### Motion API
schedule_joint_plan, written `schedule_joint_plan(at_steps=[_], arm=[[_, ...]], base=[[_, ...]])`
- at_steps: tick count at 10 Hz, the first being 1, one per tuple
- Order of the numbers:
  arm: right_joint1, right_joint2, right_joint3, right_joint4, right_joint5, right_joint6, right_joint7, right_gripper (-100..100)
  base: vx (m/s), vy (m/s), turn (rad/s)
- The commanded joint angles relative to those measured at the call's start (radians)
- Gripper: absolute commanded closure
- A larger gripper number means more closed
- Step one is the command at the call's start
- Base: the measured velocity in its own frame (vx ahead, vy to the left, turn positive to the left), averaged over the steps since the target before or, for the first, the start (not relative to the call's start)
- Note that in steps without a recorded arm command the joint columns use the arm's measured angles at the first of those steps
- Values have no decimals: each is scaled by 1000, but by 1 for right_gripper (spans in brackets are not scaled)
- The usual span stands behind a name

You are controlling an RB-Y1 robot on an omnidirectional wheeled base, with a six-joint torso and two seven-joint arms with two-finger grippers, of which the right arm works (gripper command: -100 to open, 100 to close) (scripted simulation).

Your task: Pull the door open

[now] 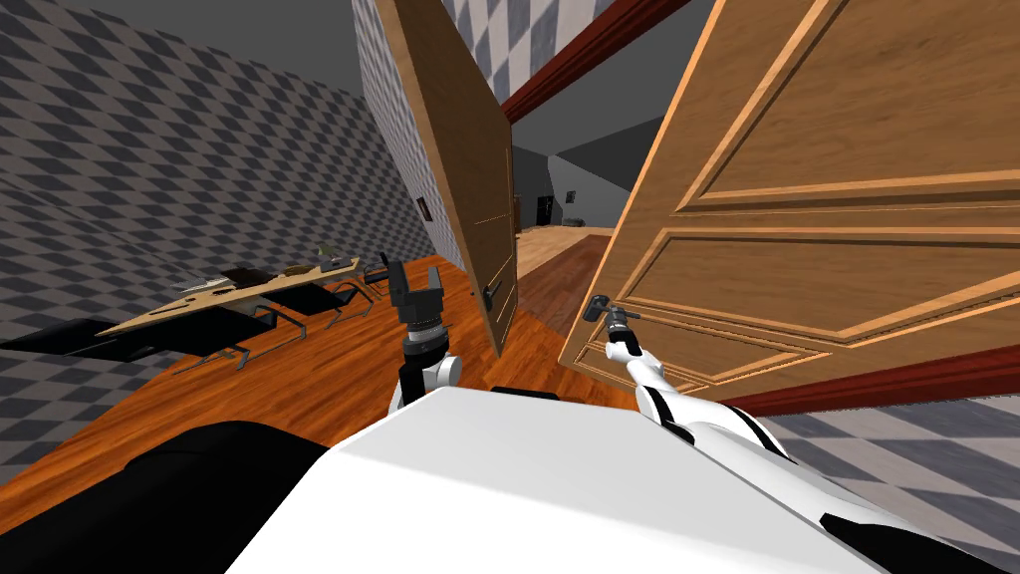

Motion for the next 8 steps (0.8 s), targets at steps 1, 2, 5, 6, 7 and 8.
schedule_joint_plan(at_steps=[1,2,5,6,7,8], arm=[[0,0,0,0,0,0,0,100],[2,1,16,1,6,-2,-14,100],[4,-5,46,-6,16,-7,-43,100],[5,-7,57,-9,20,-8,-54,100],[6,-10,69,-11,24,-10,-65,100],[6,-12,80,-14,28,-12,-75,100]], base=[[-102,-36,37],[-163,-38,81],[-216,-55,107],[-195,-76,137],[-209,-78,115],[-225,-50,107]])
